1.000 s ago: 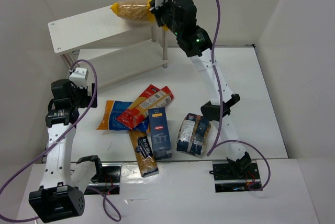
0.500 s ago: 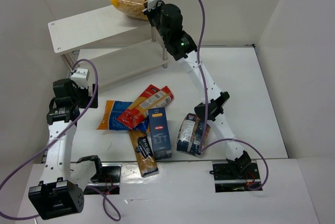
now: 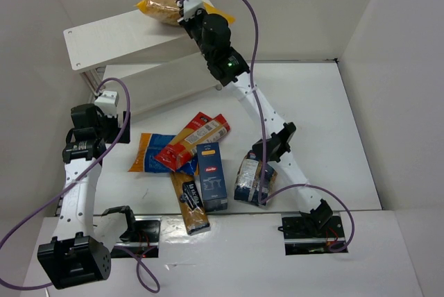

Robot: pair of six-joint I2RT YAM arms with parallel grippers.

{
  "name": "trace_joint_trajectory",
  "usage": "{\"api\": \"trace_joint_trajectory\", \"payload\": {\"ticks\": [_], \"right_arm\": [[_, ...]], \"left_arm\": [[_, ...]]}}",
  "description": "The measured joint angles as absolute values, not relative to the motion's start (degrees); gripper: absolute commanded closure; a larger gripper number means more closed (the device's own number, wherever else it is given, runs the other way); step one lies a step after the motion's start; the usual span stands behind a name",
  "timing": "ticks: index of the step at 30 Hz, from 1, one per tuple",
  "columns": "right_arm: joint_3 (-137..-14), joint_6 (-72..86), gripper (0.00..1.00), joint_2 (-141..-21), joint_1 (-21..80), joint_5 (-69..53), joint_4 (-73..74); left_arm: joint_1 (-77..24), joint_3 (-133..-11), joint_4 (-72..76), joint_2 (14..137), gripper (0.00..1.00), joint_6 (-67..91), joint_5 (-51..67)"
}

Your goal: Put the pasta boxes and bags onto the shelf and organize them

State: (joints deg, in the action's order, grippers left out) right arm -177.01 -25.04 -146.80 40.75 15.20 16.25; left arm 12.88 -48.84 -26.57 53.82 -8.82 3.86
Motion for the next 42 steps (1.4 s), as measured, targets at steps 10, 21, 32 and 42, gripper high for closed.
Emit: {"api": "trace_joint_trajectory", "payload": {"ticks": [10, 21, 32, 42], "right_arm": [[-177.1, -26.0, 0.87, -148.7, 41.1, 15.4, 12.5], [-177.1, -26.6, 0.27, -148.8, 41.5, 15.6, 11.2], [-177.1, -25.5, 0.01, -147.8, 44.2, 11.6, 16.0], [-177.1, -23.8, 0.01, -138.2, 48.6, 6.9, 25.1]], "left_arm": [[12.9, -48.8, -26.6, 53.9, 0.0, -8.8, 3.9], [12.9, -48.8, -26.6, 54.3, 0.0, -8.8, 3.9], [12.9, -48.8, -26.6, 54.3, 0.0, -8.8, 3.9], [12.9, -48.8, -26.6, 54.3, 0.0, -8.8, 3.9]]}}
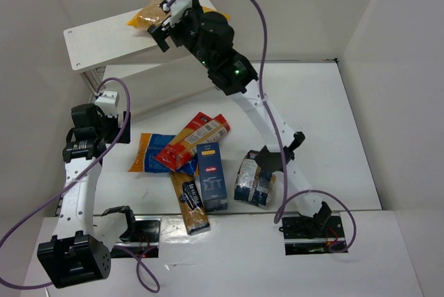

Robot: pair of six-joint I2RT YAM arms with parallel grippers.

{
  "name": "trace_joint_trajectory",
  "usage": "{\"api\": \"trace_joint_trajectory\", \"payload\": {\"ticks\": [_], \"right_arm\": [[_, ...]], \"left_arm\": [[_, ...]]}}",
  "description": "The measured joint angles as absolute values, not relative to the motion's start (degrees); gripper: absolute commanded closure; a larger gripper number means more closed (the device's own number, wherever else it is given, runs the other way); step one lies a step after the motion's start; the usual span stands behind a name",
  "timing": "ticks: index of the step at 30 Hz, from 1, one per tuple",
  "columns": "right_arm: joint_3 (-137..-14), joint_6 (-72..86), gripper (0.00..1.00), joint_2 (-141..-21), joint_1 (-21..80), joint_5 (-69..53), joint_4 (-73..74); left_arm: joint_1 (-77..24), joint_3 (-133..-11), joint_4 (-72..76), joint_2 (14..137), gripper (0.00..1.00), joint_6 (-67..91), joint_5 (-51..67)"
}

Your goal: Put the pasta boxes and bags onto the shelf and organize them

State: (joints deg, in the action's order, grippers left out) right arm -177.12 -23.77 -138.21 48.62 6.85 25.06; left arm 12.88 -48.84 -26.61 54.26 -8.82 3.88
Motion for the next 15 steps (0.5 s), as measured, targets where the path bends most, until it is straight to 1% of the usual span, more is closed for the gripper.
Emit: {"api": "trace_joint_trajectory", "payload": {"ticks": [7, 9, 13, 15], "right_arm": [[-177.5, -19.8, 0.01, -126.8, 48.5, 6.6, 36.5], [-175.0, -19.6, 0.01, -122.2, 48.0, 8.1, 39.5], [-150.4, -19.7, 0.01, -106.7, 44.8, 10.8, 39.6], [-137.7, -19.0, 0.01, -99.9, 40.0, 10.4, 40.0]], "left_arm": [[12.9, -48.8, -26.8, 53.1, 0.0, -8.8, 4.3], [12.9, -48.8, -26.9, 52.0, 0.0, -8.8, 4.9], [12.9, -48.9, -27.2, 50.8, 0.0, -8.8, 6.7], [12.9, -48.9, -27.7, 50.8, 0.0, -8.8, 7.5]]}}
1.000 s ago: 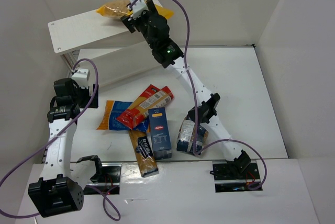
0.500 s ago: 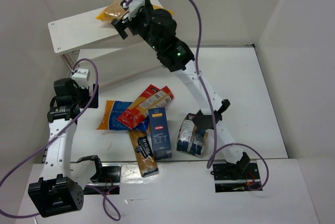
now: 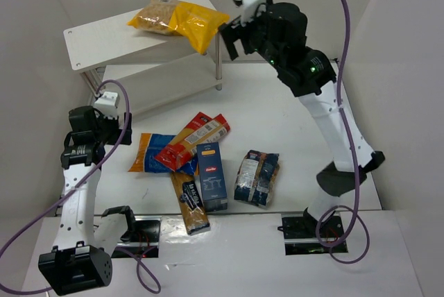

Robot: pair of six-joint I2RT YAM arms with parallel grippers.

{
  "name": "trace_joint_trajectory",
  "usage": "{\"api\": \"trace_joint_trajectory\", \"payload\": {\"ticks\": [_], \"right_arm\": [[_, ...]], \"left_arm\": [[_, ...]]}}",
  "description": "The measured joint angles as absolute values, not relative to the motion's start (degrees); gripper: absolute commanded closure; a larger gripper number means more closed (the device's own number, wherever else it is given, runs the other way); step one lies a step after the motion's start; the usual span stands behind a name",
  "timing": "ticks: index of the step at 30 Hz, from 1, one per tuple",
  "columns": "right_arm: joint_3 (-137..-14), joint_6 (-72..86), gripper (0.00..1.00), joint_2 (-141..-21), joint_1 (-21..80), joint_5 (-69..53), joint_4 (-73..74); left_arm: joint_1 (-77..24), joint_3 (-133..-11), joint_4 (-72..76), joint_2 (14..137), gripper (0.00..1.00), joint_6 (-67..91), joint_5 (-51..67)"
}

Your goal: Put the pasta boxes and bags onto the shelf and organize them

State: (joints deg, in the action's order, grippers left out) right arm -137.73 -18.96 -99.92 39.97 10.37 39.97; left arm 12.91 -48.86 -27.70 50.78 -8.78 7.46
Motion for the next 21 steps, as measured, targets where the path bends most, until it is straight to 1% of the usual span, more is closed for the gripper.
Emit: {"api": "trace_joint_trajectory", "payload": {"ticks": [5, 8, 13, 16, 21], "right_arm": [[-105.3, -13.8, 0.01, -87.2, 23.6, 5.3, 36.1], [-90.0, -10.6, 0.01, -81.7, 19.4, 5.3, 35.1], [-76.4, -5.4, 0.01, -76.6, 16.0, 5.2, 33.5], [-69.7, -3.5, 0.01, -75.2, 10.9, 3.8, 31.6], [-64.4, -1.7, 0.01, -75.7, 4.0, 1.3, 30.9]], "left_arm": [[12.9, -48.9, -28.8, 50.9, 0.0, -8.8, 9.3], [12.9, -49.2, -29.5, 51.4, 0.0, -8.8, 10.6], [12.9, -49.7, -30.2, 54.3, 0.0, -8.8, 11.9], [12.9, -49.7, -30.9, 54.5, 0.0, -8.8, 12.6], [12.9, -49.7, -30.9, 53.9, 0.0, -8.8, 13.2]]}}
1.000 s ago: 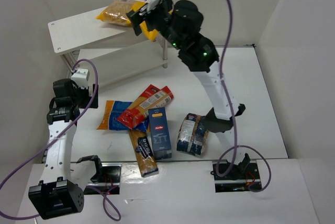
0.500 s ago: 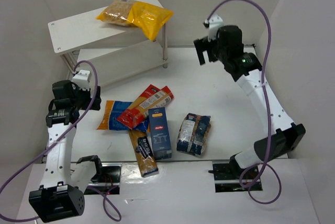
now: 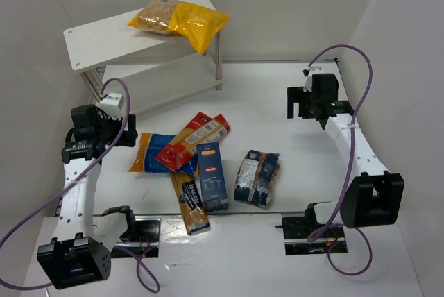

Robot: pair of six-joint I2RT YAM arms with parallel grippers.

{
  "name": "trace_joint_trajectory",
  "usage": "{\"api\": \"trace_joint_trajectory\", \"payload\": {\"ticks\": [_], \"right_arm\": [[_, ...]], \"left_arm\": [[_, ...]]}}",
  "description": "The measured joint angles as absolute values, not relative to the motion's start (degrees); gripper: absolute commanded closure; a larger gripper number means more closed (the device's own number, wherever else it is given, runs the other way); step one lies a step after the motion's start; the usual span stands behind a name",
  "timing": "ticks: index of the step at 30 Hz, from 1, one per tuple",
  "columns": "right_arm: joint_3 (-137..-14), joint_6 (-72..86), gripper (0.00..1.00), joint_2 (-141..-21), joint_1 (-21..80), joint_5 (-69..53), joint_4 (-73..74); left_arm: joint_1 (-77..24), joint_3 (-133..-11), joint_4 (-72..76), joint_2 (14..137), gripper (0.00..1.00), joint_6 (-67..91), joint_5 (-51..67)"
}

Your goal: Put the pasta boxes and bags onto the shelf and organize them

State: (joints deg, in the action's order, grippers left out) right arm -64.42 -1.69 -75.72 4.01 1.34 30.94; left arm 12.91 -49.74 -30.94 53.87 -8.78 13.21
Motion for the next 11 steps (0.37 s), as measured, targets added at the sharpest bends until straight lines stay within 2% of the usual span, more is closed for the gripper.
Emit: {"api": "trace_joint_trajectory", "payload": {"ticks": [11], "right_arm": [[-64.3, -0.9, 0.01, -76.9, 3.1, -0.2, 29.4]], "left_arm": [[12.9, -49.7, -31.0, 53.8, 0.0, -8.8, 13.4]]}}
